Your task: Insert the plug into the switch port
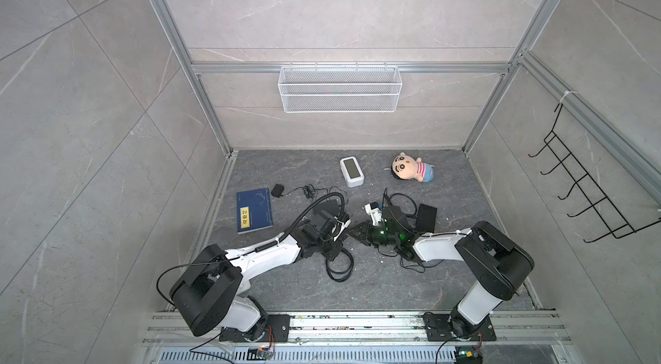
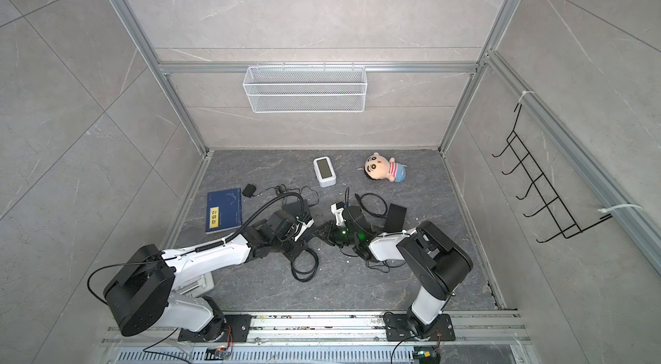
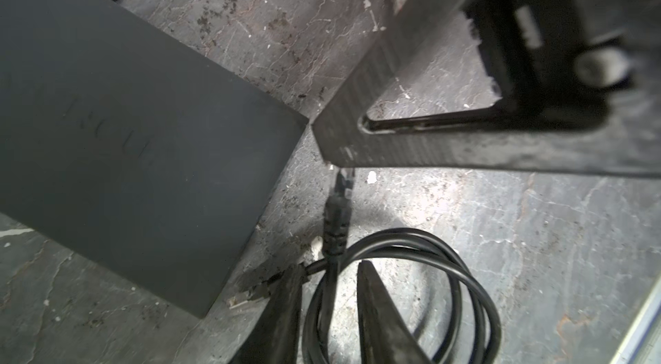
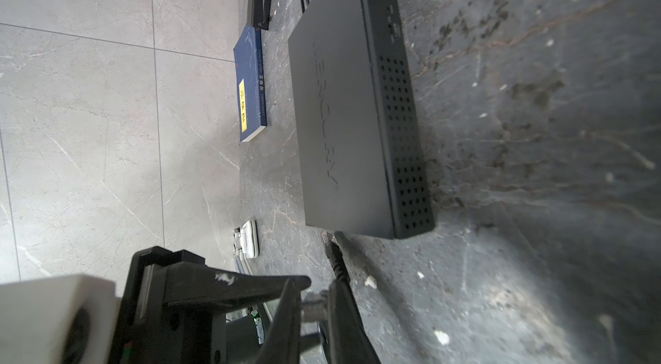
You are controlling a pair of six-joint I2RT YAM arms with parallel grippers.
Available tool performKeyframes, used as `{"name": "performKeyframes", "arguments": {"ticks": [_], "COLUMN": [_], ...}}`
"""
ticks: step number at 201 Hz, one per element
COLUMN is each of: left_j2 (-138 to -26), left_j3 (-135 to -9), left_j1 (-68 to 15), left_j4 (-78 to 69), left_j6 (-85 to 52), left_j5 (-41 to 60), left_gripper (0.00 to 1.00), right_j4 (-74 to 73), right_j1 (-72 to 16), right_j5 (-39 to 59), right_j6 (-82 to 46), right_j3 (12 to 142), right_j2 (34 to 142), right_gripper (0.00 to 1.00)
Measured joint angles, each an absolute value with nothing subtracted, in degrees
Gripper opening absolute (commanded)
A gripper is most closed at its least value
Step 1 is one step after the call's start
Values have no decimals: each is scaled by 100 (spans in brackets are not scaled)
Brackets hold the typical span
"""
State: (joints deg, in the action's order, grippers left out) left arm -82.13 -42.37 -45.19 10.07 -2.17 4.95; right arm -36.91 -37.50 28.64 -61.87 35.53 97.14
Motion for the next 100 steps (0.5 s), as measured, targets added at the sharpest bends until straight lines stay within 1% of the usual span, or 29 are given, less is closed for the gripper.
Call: {"name": "performKeyframes", "arguments": {"ticks": [20, 41, 63, 78, 100], "left_j2": [-8221, -8224, -8241, -8243, -8248], "left_j3": [-4237, -4237, -4237, -4237, -4257], "left_j1": [-4519, -4519, -4519, -4519, -4519], "left_j4": [947, 875, 871, 882, 939], "left_j6": [-220, -224, -217, -196, -121], "left_j5": [486, 502, 508, 528, 567], "left_gripper": [22, 13, 8, 7, 6], "right_j4": [-3688, -3710, -3721, -3726, -3721], "right_j1": [-3760, -3793, -3798, -3798, -3798], "right_j5": [2869, 2869, 2856, 2818, 2810], "right_j6": [-6226, -6320, -6351, -6348, -6346], "right_j3": [3562, 3564, 3575, 3575, 3575], "right_j2": [9717, 9721, 9751, 9756, 9762], "right_gripper": [0, 0, 0, 0, 8]}}
